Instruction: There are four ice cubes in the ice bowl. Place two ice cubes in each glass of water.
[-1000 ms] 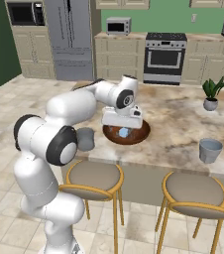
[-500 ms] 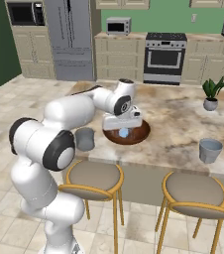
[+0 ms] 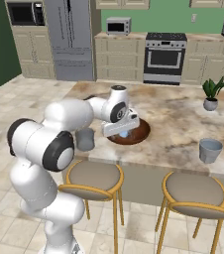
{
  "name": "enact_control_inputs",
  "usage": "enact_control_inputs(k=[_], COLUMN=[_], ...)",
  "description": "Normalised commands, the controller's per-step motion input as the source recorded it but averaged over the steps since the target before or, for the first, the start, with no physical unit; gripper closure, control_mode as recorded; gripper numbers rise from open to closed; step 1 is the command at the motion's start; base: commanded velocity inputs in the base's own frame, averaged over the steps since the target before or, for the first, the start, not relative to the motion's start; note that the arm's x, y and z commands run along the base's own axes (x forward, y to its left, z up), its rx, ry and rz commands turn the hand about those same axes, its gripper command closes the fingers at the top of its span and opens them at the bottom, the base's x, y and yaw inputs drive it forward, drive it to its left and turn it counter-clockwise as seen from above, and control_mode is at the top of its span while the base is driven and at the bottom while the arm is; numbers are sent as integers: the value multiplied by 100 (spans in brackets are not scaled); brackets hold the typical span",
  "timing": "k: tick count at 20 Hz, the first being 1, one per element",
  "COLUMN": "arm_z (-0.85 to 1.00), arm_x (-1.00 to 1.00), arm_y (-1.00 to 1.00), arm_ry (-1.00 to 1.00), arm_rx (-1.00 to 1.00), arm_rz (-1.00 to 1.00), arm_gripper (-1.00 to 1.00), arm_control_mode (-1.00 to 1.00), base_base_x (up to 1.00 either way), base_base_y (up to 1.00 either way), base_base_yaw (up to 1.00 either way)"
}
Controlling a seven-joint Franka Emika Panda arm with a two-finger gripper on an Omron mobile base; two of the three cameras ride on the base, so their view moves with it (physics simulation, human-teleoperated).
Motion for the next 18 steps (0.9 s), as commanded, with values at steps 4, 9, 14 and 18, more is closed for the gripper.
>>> enact_control_inputs(k=[4,9,14,18], arm_z=[0,-1,-17,-34], arm_x=[40,44,42,30], arm_y=[-1,0,-5,-12], arm_ry=[0,0,0,0], arm_rx=[0,0,0,0], arm_rz=[3,2,3,5], arm_gripper=[-100,-100,-100,-100], arm_control_mode=[-100,-100,-100,-100], base_base_x=[0,0,0,0], base_base_y=[0,0,0,0], base_base_yaw=[0,0,0,0])
